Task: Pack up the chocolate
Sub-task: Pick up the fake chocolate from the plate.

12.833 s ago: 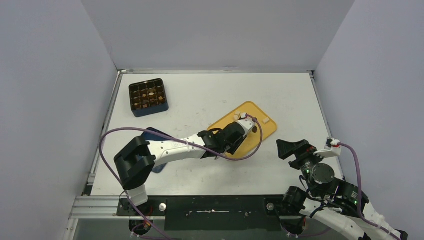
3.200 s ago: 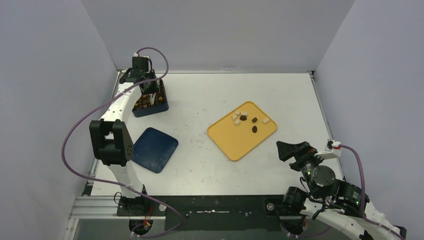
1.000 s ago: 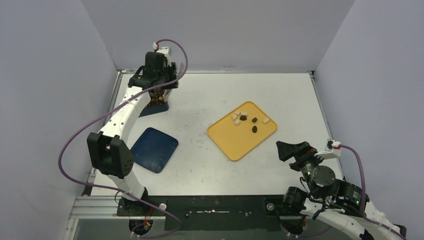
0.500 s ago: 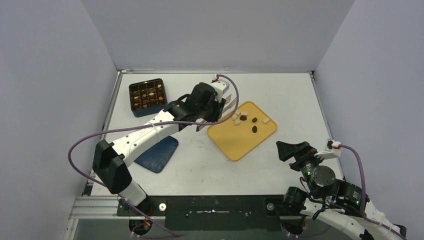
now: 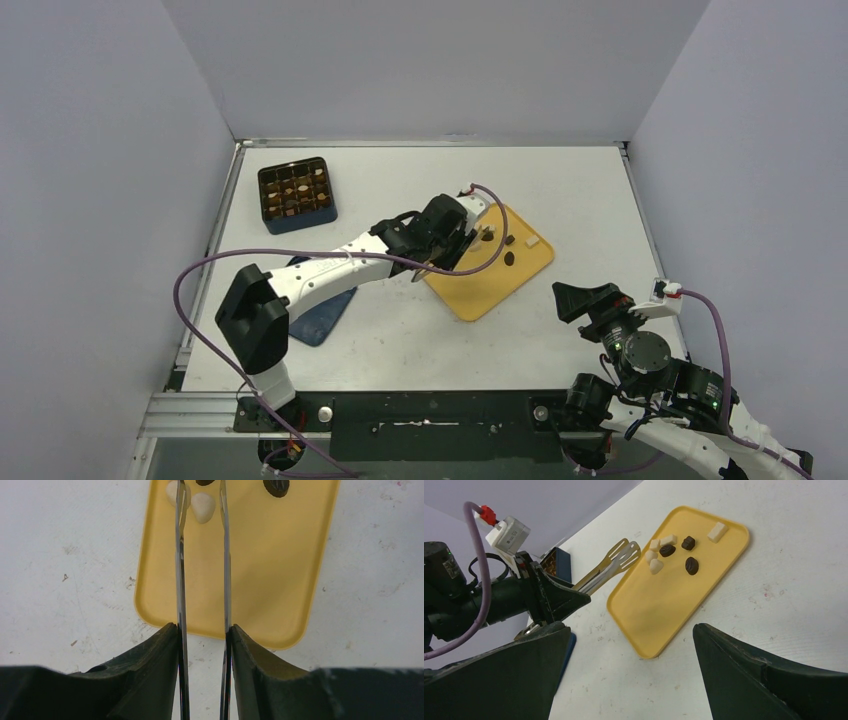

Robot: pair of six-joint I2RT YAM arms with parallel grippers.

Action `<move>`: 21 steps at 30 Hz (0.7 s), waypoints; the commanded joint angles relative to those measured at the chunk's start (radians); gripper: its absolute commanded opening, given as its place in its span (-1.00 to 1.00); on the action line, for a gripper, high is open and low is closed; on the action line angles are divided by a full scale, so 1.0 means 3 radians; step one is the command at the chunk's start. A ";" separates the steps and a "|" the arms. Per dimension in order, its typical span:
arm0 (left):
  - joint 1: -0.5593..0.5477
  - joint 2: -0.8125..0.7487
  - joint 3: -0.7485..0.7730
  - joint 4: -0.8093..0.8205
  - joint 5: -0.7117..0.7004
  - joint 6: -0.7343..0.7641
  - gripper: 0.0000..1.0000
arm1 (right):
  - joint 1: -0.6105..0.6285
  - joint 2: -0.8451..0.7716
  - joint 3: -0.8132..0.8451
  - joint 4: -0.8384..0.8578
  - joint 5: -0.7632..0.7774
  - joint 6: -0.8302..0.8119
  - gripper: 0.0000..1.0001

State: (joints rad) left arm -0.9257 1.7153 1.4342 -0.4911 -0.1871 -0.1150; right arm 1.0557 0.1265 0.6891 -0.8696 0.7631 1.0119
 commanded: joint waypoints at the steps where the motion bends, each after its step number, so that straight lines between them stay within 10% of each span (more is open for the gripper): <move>1: 0.0015 0.0089 0.0028 0.0312 -0.0030 0.0064 -0.23 | 0.0044 -0.0007 0.0034 0.0030 0.0055 0.0016 1.00; 21: 0.0017 0.0435 -0.0086 0.0466 -0.0053 0.0006 -0.17 | 0.0055 -0.0008 0.0029 0.0028 0.0060 0.0022 1.00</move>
State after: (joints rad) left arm -0.9230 1.8355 1.4090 -0.4282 -0.2012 -0.1108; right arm 1.0622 0.1265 0.6891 -0.8696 0.7631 1.0119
